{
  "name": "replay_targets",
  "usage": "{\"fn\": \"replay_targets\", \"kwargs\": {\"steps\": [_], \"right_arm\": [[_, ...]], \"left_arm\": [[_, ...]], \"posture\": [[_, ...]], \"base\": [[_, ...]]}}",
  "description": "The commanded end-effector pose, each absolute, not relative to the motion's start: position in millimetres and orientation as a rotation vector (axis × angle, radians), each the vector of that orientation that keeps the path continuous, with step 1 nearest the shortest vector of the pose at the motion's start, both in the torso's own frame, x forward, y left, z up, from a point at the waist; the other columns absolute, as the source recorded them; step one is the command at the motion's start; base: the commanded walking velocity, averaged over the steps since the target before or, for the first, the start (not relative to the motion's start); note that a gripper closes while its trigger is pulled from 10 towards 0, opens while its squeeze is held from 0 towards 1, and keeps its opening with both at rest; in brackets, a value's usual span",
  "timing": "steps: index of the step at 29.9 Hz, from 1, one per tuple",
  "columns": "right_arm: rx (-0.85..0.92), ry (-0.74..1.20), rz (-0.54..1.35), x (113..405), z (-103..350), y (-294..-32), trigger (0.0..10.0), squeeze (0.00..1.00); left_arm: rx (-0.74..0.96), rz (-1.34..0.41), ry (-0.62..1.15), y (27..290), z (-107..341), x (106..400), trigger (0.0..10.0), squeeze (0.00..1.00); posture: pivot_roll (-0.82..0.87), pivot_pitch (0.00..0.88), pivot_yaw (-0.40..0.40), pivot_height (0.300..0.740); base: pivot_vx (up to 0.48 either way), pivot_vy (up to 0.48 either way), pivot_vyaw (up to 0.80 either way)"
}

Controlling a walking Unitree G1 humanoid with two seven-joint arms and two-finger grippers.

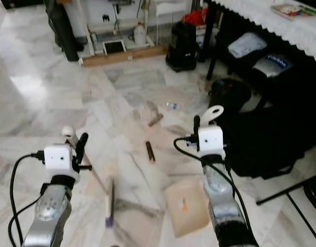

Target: Sweep floor

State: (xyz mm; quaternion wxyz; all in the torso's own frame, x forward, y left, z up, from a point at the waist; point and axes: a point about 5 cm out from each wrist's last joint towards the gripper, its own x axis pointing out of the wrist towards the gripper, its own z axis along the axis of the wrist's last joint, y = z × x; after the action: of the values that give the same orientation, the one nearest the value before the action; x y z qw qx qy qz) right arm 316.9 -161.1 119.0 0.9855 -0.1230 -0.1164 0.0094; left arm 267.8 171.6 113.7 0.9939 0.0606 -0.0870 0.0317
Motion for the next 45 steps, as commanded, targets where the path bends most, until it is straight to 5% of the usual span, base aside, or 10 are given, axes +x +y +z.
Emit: {"fn": "replay_targets", "kwargs": {"steps": [1,45], "right_arm": [[-0.230,-0.270,0.026,316.4,126.7,-157.9,10.0,0.00],[-0.228,-0.271,0.016,315.3,125.4,-157.6,10.0,0.00]], "left_arm": [[0.139,0.068,-0.200,173.0,117.2,266.5,10.0,0.00],[0.140,0.051,-0.211,170.6,119.7,270.3,10.0,0.00]], "posture": [[0.07,0.120,0.028,0.740],[0.08,0.101,0.039,0.740]], "base": [[0.337,0.000,0.00],[0.337,0.000,0.04]]}}
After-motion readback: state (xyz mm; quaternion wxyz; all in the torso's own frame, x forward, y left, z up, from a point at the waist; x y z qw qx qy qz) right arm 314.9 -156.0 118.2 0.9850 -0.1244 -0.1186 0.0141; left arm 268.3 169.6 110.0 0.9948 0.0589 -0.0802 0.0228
